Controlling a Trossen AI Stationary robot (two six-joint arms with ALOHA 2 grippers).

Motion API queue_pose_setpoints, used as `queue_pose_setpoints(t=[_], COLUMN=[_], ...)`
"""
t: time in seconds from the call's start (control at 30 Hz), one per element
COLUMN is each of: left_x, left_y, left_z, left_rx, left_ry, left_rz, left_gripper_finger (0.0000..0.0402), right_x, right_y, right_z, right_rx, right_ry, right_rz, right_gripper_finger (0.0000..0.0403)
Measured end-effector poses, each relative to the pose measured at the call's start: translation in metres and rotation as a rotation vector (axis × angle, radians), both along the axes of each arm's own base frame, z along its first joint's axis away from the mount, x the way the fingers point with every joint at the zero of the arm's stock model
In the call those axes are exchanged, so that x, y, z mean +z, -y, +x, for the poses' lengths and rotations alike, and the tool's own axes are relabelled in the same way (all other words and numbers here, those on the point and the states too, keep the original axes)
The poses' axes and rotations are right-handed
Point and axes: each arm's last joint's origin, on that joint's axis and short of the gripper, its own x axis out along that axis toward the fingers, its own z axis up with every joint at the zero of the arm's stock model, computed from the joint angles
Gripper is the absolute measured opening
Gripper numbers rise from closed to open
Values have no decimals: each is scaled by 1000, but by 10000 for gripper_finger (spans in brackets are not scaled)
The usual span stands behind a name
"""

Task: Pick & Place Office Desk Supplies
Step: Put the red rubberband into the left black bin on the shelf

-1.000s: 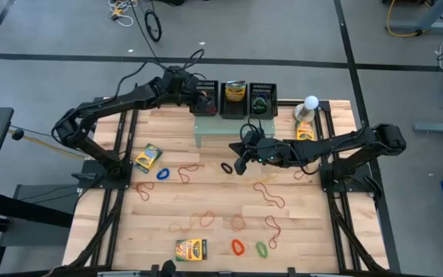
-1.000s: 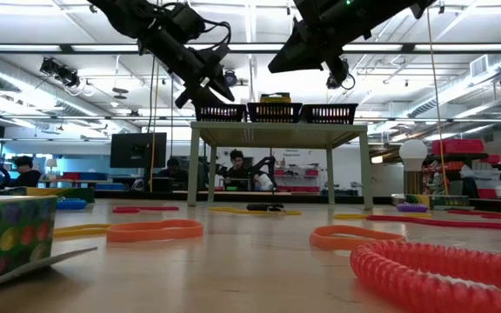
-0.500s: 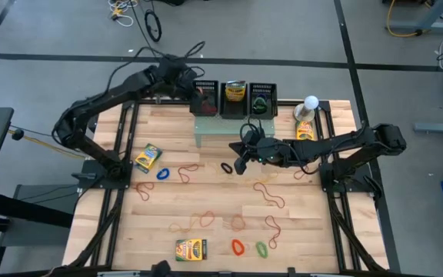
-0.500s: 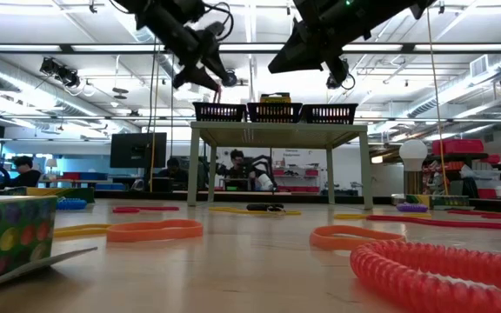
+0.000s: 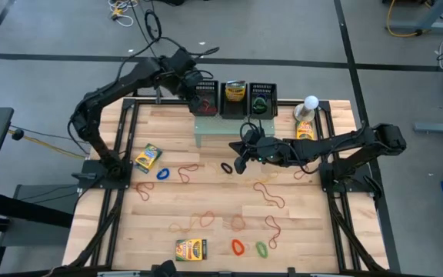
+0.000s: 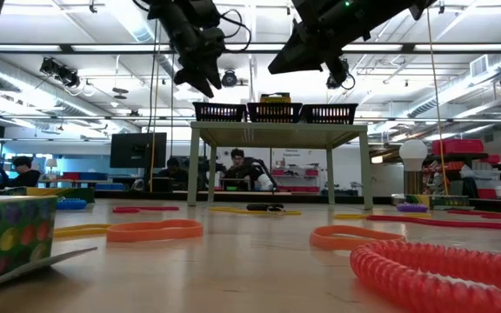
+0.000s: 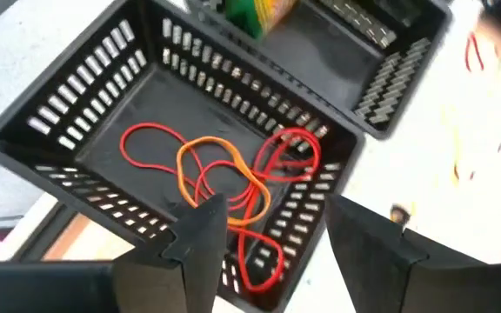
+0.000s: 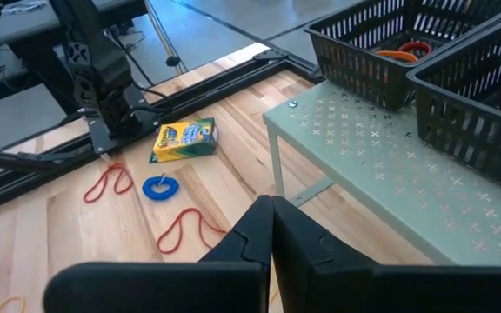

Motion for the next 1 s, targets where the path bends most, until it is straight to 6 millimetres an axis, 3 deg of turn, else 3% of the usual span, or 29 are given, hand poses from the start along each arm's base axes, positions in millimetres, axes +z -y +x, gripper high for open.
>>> queue_pose_setpoints(t=[0.17, 0.27, 0.37, 0.47, 0.6, 0.73, 0.9, 1.0], left_x=[25, 39, 36, 15, -26, -78, -137, -162], left_y=[17, 45, 82, 115, 152, 175, 188, 192], left_z=[-16, -29, -36, -43, -58, -74, -91, -98], left_rx=[-41, -82, -174, -233, -242, -171, -90, -16], left_ry=[-59, -37, 30, 165, 396, 518, 408, 302], left_rz=[-13, 3, 39, 57, 49, 9, -42, -82], left_gripper_finger=[165, 114, 53, 10, 8, 8, 12, 34], right_x=[0, 2, 2, -2, -24, -51, -59, -59], right_y=[-3, -7, -12, -17, -25, -29, -32, -32], right_z=[-1, -8, -16, -21, -28, -38, -43, -43], right_rx=[10, 30, 47, 51, 69, 58, 61, 62], right_ry=[-11, -43, -103, -146, -159, -158, -171, -169], right_rz=[-3, -6, -8, 13, 61, 152, 190, 190], right_gripper_finger=[9, 9, 8, 4, 3, 2, 2, 3])
